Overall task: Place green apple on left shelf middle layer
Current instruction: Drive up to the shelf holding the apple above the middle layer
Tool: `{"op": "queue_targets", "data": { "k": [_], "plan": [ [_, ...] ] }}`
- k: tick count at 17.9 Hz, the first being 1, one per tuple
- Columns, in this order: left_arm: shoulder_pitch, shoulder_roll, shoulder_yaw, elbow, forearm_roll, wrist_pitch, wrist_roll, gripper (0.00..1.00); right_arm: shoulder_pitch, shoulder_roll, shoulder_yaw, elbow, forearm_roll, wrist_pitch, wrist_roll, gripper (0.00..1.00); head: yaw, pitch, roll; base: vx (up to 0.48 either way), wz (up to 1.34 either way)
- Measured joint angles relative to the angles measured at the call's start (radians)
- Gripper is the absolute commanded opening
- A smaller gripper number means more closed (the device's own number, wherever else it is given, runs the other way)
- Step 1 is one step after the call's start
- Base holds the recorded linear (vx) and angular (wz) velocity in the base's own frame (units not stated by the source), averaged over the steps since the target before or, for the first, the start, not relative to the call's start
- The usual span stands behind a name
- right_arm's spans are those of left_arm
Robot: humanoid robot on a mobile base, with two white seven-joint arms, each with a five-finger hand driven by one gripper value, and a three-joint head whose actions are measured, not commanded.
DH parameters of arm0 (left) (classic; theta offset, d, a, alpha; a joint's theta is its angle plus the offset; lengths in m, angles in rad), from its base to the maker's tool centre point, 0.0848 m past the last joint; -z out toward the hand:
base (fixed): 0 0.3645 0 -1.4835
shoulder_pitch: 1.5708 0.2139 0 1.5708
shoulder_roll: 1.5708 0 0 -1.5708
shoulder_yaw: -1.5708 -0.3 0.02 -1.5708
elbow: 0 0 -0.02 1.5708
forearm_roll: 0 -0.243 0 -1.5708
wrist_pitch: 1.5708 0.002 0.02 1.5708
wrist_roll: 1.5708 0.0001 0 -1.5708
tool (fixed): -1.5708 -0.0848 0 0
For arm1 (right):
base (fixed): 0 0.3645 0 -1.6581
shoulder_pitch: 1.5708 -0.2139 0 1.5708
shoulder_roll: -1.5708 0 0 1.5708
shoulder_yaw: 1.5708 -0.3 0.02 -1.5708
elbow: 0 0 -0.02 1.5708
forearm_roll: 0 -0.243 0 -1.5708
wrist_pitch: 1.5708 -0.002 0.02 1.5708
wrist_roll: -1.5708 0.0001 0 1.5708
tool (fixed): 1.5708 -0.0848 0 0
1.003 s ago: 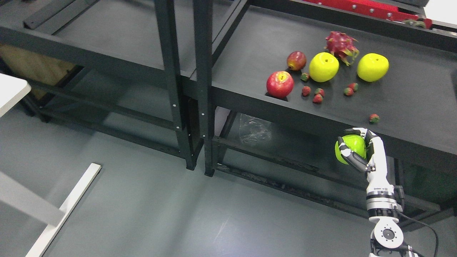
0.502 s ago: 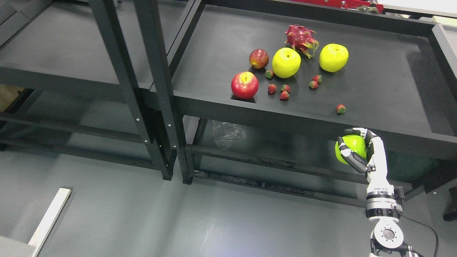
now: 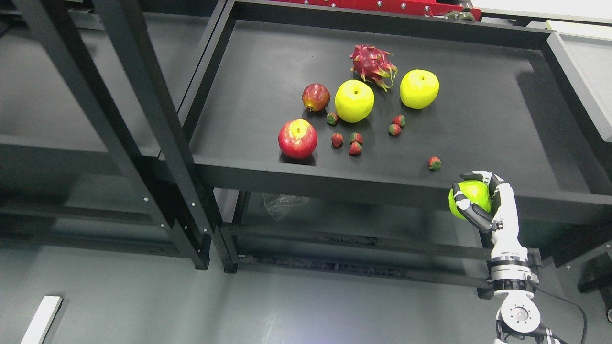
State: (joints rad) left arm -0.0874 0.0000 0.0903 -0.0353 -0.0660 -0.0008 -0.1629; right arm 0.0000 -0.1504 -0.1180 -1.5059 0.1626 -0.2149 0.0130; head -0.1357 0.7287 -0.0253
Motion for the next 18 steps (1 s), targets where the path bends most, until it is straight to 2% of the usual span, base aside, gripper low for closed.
{"op": "queue_targets", "data": {
  "k": [8, 18],
  "plan": [
    [0.000, 0.000, 0.000, 0.000, 0.000, 0.000, 0.000, 1.00, 0.000, 0.000, 0.000, 0.001, 0.000, -0.001, 0.000, 0.05, 0.0000, 0.000, 0.000, 0.260, 0.05],
    [0.000, 0.000, 0.000, 0.000, 0.000, 0.000, 0.000, 1.00, 0.000, -0.002, 0.001, 0.001, 0.000, -0.001, 0.000, 0.08, 0.0000, 0.000, 0.000, 0.139, -0.02]
  ]
}}
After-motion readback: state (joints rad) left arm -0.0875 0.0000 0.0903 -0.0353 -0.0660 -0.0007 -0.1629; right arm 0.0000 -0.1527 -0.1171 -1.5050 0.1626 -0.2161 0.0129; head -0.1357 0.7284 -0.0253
